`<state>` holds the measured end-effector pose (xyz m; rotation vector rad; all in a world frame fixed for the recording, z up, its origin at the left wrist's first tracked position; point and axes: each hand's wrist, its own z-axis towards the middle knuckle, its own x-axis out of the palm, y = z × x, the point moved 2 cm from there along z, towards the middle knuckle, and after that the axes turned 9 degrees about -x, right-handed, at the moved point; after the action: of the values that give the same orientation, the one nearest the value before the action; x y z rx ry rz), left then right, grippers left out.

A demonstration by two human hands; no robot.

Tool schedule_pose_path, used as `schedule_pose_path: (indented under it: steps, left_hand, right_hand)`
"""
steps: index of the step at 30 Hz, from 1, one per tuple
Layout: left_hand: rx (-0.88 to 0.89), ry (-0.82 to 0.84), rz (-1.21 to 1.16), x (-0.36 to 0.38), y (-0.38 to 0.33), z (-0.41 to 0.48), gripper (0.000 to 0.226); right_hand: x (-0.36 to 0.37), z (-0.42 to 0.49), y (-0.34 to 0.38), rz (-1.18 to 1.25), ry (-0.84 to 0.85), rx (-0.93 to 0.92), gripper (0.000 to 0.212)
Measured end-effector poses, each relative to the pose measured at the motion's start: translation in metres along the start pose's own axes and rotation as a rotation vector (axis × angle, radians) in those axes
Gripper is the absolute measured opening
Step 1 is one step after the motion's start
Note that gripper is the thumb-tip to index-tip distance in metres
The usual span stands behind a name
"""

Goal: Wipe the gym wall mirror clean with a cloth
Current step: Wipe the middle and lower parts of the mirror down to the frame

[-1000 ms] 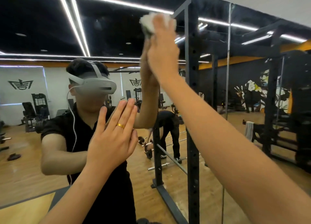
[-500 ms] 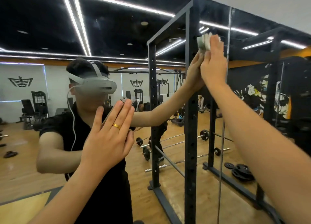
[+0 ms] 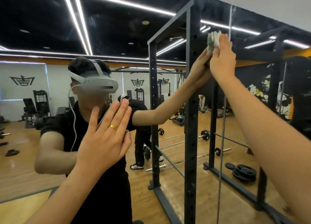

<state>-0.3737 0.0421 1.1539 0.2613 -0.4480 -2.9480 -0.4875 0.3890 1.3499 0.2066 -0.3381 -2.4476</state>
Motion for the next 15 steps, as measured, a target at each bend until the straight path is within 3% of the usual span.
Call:
schedule_pose_path:
  steps: [3, 6, 10, 15]
  left_hand:
    - [0.003, -0.002, 0.004, 0.0, -0.002, 0.003, 0.065]
    - [0.003, 0.005, 0.012, 0.0, 0.001, 0.004, 0.066]
    - [0.006, 0.015, 0.02, 0.0, 0.001, 0.001, 0.067]
    - [0.006, 0.012, 0.008, 0.001, 0.001, -0.002, 0.066]
  right_hand:
    - [0.003, 0.001, 0.003, 0.034, -0.02, 0.008, 0.052]
    - [0.018, -0.068, 0.006, 0.125, -0.035, -0.006, 0.055]
    - [0.028, -0.151, 0.003, 0.085, 0.087, -0.064, 0.059]
    - [0.019, -0.093, 0.019, 0.173, 0.014, -0.021, 0.055]
